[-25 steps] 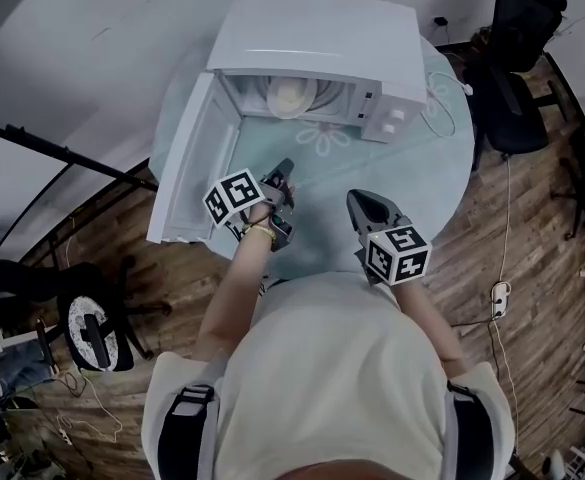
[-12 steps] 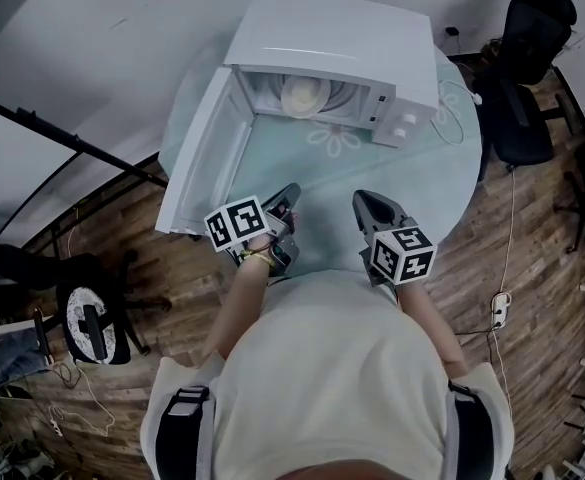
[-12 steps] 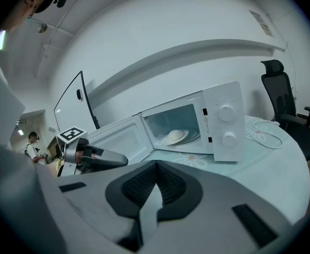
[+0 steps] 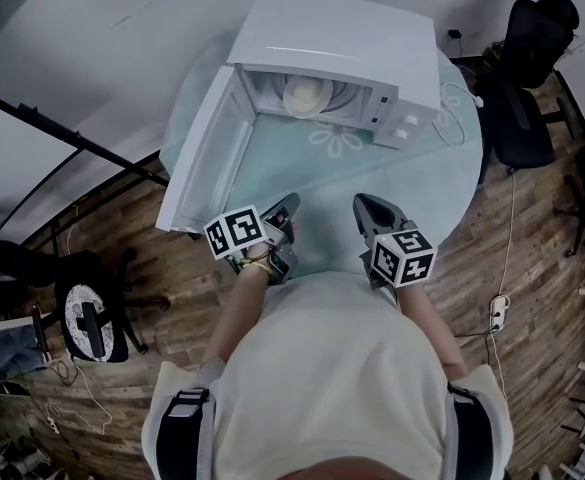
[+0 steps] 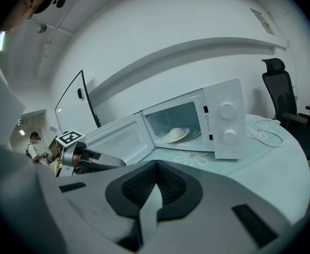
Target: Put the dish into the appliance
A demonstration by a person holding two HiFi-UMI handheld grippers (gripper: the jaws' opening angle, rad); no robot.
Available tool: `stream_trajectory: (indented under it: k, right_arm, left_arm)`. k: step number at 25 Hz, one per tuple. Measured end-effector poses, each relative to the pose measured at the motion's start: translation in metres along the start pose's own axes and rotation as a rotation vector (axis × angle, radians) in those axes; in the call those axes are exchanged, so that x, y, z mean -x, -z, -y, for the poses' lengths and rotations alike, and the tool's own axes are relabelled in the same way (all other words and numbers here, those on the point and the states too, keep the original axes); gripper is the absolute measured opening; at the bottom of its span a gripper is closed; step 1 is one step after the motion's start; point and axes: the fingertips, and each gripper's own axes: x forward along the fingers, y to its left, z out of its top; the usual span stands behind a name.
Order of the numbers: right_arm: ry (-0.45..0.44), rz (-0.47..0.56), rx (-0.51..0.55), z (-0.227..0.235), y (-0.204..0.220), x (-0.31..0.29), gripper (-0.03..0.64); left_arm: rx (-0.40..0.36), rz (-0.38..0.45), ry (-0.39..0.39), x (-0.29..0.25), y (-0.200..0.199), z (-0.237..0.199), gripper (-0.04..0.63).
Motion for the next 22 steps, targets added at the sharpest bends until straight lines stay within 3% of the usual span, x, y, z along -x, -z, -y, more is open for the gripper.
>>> stream_trajectory:
  k: [22]
  right_arm:
    - [0.008, -0.007, -0.024, 0.007, 0.009, 0.011, 0.006]
  left_arm:
    - [0.040, -0.018, 0.024, -0.012, 0.008, 0.002, 0.009]
